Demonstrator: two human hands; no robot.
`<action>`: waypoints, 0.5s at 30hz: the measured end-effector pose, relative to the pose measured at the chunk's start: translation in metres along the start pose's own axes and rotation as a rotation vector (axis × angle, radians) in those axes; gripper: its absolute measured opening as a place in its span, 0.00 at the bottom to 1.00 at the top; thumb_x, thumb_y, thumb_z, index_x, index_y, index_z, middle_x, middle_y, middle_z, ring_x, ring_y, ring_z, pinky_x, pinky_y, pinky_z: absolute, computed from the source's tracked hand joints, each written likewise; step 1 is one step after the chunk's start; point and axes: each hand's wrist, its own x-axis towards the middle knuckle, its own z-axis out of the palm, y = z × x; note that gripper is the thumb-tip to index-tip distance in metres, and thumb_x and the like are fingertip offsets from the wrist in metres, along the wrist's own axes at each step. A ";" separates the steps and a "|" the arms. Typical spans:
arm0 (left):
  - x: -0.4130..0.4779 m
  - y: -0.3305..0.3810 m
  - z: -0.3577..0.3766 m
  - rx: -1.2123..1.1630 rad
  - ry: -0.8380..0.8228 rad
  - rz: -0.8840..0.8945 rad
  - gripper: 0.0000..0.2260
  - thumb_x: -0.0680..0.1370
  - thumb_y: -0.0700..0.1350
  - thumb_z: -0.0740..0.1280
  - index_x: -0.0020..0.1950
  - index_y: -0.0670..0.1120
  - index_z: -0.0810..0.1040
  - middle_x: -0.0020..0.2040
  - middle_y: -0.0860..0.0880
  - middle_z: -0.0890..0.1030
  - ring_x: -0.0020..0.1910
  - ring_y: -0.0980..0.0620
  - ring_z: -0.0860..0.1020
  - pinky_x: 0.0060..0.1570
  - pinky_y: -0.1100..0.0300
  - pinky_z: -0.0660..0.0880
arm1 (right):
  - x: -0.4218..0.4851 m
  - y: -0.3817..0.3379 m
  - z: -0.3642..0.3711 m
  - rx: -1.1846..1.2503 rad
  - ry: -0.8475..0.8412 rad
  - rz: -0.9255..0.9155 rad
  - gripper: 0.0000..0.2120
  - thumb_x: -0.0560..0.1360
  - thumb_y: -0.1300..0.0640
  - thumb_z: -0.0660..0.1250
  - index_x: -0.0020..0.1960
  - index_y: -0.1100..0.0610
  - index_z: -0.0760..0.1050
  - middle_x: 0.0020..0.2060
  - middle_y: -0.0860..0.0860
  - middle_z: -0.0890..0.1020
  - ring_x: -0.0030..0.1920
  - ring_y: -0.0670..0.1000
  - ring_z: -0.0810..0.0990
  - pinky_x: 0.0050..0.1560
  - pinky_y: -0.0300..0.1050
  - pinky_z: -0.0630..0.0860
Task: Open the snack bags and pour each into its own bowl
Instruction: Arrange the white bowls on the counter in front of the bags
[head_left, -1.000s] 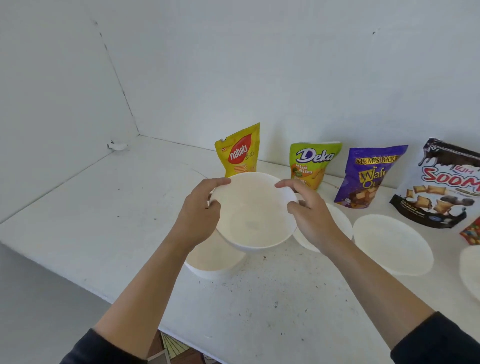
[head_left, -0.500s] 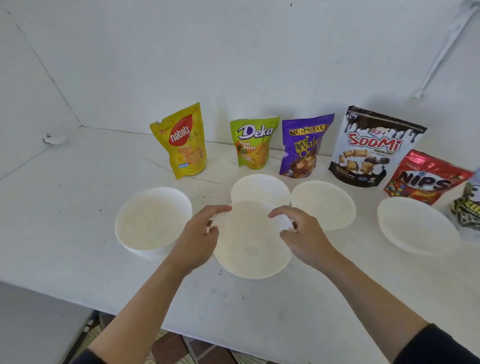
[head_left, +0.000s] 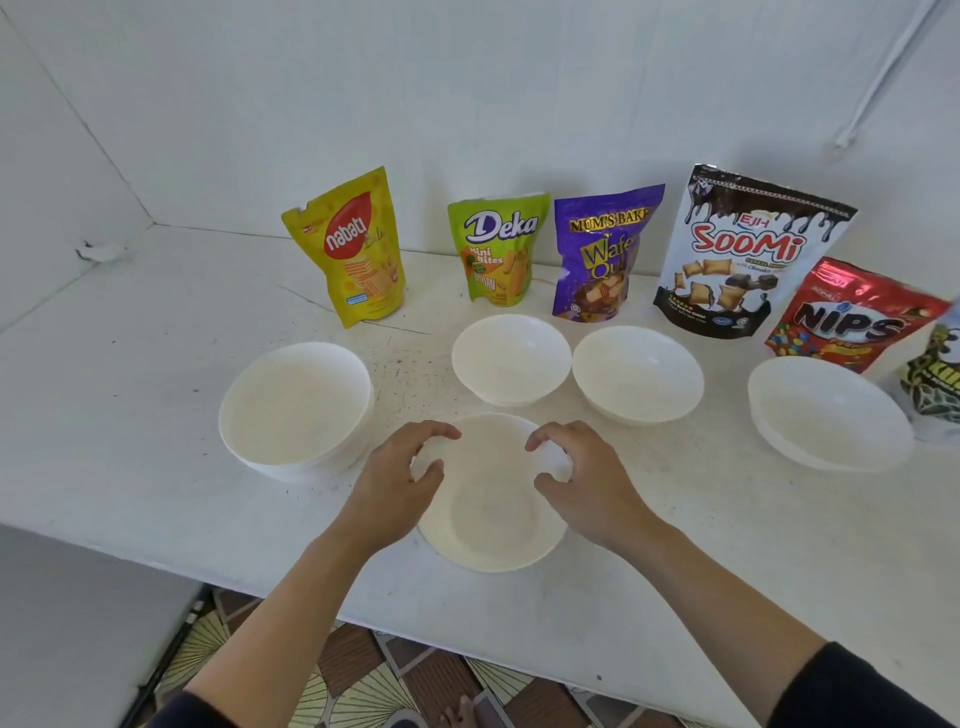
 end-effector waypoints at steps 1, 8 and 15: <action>0.001 0.002 -0.004 0.002 -0.010 0.014 0.16 0.80 0.39 0.66 0.59 0.59 0.79 0.59 0.65 0.77 0.59 0.67 0.74 0.53 0.67 0.73 | 0.002 -0.004 -0.001 -0.005 0.014 -0.019 0.14 0.73 0.61 0.68 0.55 0.46 0.76 0.55 0.46 0.73 0.57 0.48 0.72 0.50 0.36 0.67; 0.013 0.015 -0.070 0.091 0.264 0.038 0.10 0.78 0.38 0.69 0.49 0.55 0.80 0.35 0.52 0.72 0.38 0.53 0.74 0.38 0.64 0.71 | 0.048 -0.061 0.004 0.008 0.108 -0.253 0.06 0.77 0.57 0.69 0.53 0.50 0.78 0.52 0.49 0.79 0.56 0.47 0.75 0.52 0.35 0.66; 0.017 -0.041 -0.144 0.246 0.543 -0.154 0.08 0.78 0.41 0.69 0.52 0.54 0.78 0.47 0.52 0.77 0.48 0.52 0.77 0.44 0.63 0.69 | 0.101 -0.124 0.063 0.101 0.023 -0.273 0.05 0.76 0.58 0.69 0.50 0.50 0.78 0.51 0.48 0.79 0.52 0.47 0.77 0.46 0.30 0.69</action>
